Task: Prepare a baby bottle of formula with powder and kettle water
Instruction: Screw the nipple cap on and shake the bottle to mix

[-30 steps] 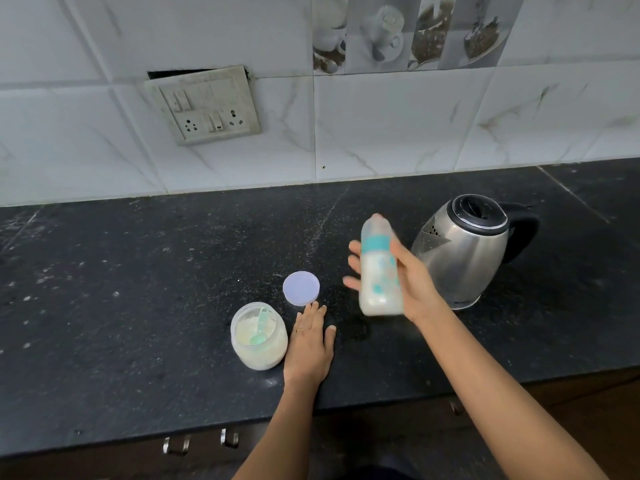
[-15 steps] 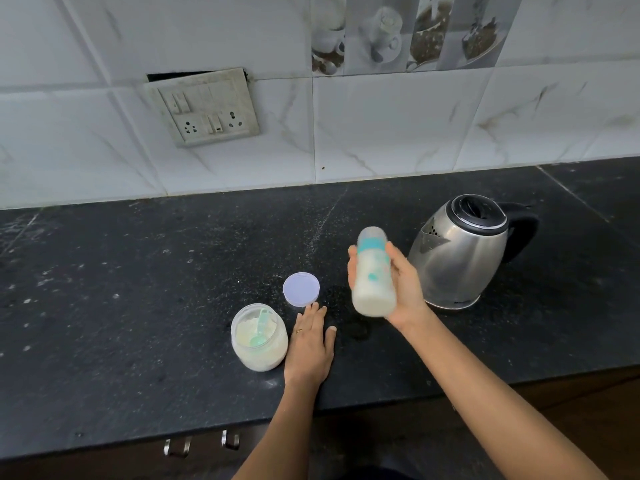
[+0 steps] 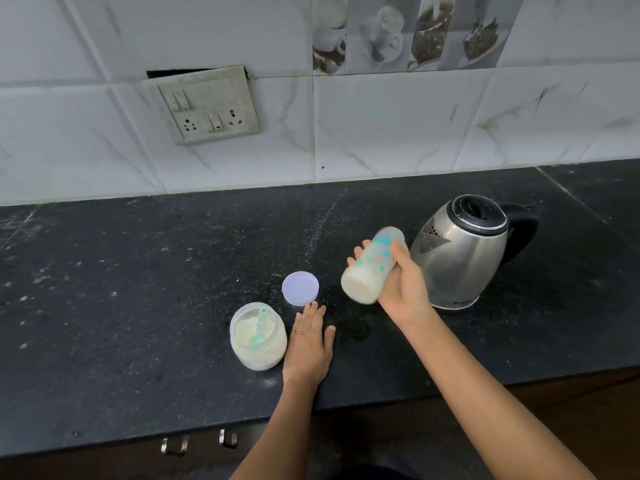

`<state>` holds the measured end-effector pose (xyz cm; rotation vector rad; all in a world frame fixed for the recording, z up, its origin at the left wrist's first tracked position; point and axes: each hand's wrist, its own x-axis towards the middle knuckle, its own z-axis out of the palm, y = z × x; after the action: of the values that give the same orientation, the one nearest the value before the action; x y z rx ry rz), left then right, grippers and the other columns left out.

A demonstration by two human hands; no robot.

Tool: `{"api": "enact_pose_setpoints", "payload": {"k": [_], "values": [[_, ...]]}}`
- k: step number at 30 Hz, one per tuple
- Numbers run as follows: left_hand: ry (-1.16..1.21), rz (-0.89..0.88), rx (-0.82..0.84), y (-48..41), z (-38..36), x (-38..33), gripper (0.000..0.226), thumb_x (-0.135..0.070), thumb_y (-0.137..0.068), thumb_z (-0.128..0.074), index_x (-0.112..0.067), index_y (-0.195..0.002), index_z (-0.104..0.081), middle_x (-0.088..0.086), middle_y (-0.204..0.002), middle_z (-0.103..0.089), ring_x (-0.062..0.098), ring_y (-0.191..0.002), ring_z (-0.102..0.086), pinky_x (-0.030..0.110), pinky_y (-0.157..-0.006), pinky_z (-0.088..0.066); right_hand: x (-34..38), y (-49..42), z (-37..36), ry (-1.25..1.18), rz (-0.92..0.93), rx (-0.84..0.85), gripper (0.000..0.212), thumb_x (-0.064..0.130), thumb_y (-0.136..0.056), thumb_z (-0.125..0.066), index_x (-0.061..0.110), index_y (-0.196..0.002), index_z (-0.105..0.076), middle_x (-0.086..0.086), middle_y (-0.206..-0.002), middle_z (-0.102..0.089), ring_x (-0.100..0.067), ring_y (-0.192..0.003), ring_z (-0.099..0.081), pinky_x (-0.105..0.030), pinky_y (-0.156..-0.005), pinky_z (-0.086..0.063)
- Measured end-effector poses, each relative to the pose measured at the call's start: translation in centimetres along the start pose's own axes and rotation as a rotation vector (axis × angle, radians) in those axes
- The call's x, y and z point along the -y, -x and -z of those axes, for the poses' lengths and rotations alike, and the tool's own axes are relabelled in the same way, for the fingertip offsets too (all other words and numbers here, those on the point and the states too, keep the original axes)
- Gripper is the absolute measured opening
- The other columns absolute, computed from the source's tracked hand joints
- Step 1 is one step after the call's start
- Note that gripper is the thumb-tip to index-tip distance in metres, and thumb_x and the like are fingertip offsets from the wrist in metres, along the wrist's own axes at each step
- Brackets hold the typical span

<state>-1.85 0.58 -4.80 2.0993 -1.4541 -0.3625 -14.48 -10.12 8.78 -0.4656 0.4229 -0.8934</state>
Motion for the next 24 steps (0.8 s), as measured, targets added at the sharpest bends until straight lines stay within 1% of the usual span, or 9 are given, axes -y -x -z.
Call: {"api": "enact_pose_setpoints", "payload": {"k": [2,6,10,13,15,17,19,22,24], "values": [[0.005,0.001,0.003,0.0,0.0,0.0,0.048,-0.032,-0.103,-0.036,-0.016,-0.148,-0.033,0.000,-0.159,-0.025,0.010,-0.148,-0.013,0.022,-0.118,0.002,-0.5,0.3,0.4,-0.031,-0.024,-0.022,0.058,0.026,-0.076,-0.073,0.010,-0.126,-0.048,-0.016,-0.102,-0.062,-0.027,-0.083,-0.069,-0.047,-0.077,-0.059],[0.009,0.005,0.004,0.0,0.0,0.1,0.049,-0.032,-0.103,-0.035,-0.017,-0.149,-0.032,0.000,-0.159,-0.023,0.010,-0.149,-0.011,0.021,-0.118,0.004,-1.2,1.2,1.0,0.101,-0.084,0.020,0.072,0.021,-0.069,-0.079,0.014,-0.133,-0.047,-0.017,-0.104,-0.064,-0.029,-0.080,-0.066,-0.043,-0.074,-0.057],[0.012,-0.001,0.014,-0.1,-0.1,0.2,0.049,-0.033,-0.103,-0.035,-0.017,-0.149,-0.031,0.000,-0.160,-0.022,0.011,-0.149,-0.010,0.023,-0.119,0.003,-1.3,0.7,0.6,-0.122,-0.054,-0.051,0.035,0.028,-0.083,-0.069,0.005,-0.107,-0.060,-0.013,-0.097,-0.058,-0.024,-0.079,-0.065,-0.039,-0.075,-0.057],[0.017,-0.007,0.027,-0.1,-0.3,0.4,0.049,-0.032,-0.103,-0.035,-0.016,-0.149,-0.030,0.001,-0.159,-0.023,0.012,-0.149,-0.011,0.026,-0.121,0.000,-1.7,2.2,0.4,0.166,-0.174,0.086,0.071,0.020,-0.069,-0.080,0.016,-0.132,-0.047,-0.020,-0.105,-0.064,-0.032,-0.080,-0.065,-0.047,-0.074,-0.057],[0.015,-0.015,0.016,0.0,-0.2,0.3,0.049,-0.030,-0.102,-0.037,-0.016,-0.148,-0.032,0.002,-0.159,-0.025,0.011,-0.149,-0.012,0.024,-0.120,0.001,-1.6,1.9,0.3,0.149,-0.116,0.084,0.056,0.017,-0.079,-0.070,0.019,-0.130,-0.047,-0.020,-0.106,-0.064,-0.033,-0.085,-0.065,-0.050,-0.077,-0.057],[0.018,-0.008,0.003,-0.1,-0.2,0.3,0.048,-0.031,-0.102,-0.037,-0.016,-0.148,-0.034,0.001,-0.158,-0.025,0.011,-0.148,-0.013,0.022,-0.119,0.002,-1.6,1.3,-0.3,-0.019,0.009,-0.103,0.037,0.017,-0.093,-0.057,0.016,-0.128,-0.045,-0.016,-0.102,-0.061,-0.029,-0.087,-0.064,-0.047,-0.080,-0.057],[0.014,-0.009,0.023,-0.2,-0.3,0.4,0.049,-0.031,-0.102,-0.039,-0.018,-0.148,-0.032,0.000,-0.158,-0.026,0.011,-0.148,-0.013,0.024,-0.120,0.001,-2.2,1.2,0.1,0.064,0.001,-0.117,0.040,0.014,-0.093,-0.057,0.019,-0.129,-0.042,-0.016,-0.099,-0.060,-0.030,-0.085,-0.064,-0.049,-0.079,-0.056],[-0.036,-0.011,0.058,-0.4,-0.8,0.9,0.051,-0.036,-0.100,-0.039,-0.025,-0.149,-0.028,-0.004,-0.158,-0.026,0.008,-0.148,-0.013,0.029,-0.122,-0.005,-3.0,3.1,-0.1,0.391,-0.116,0.095,0.052,0.010,-0.085,-0.059,0.021,-0.132,-0.043,-0.019,-0.103,-0.064,-0.035,-0.084,-0.063,-0.051,-0.077,-0.054],[0.002,0.000,0.045,-0.3,-0.7,0.7,0.050,-0.034,-0.101,-0.038,-0.021,-0.149,-0.030,-0.002,-0.159,-0.025,0.010,-0.148,-0.013,0.028,-0.122,-0.004,-2.6,2.5,-0.5,0.237,-0.027,0.007,0.049,0.014,-0.086,-0.059,0.018,-0.132,-0.042,-0.019,-0.101,-0.063,-0.033,-0.082,-0.063,-0.048,-0.073,-0.057]]}}
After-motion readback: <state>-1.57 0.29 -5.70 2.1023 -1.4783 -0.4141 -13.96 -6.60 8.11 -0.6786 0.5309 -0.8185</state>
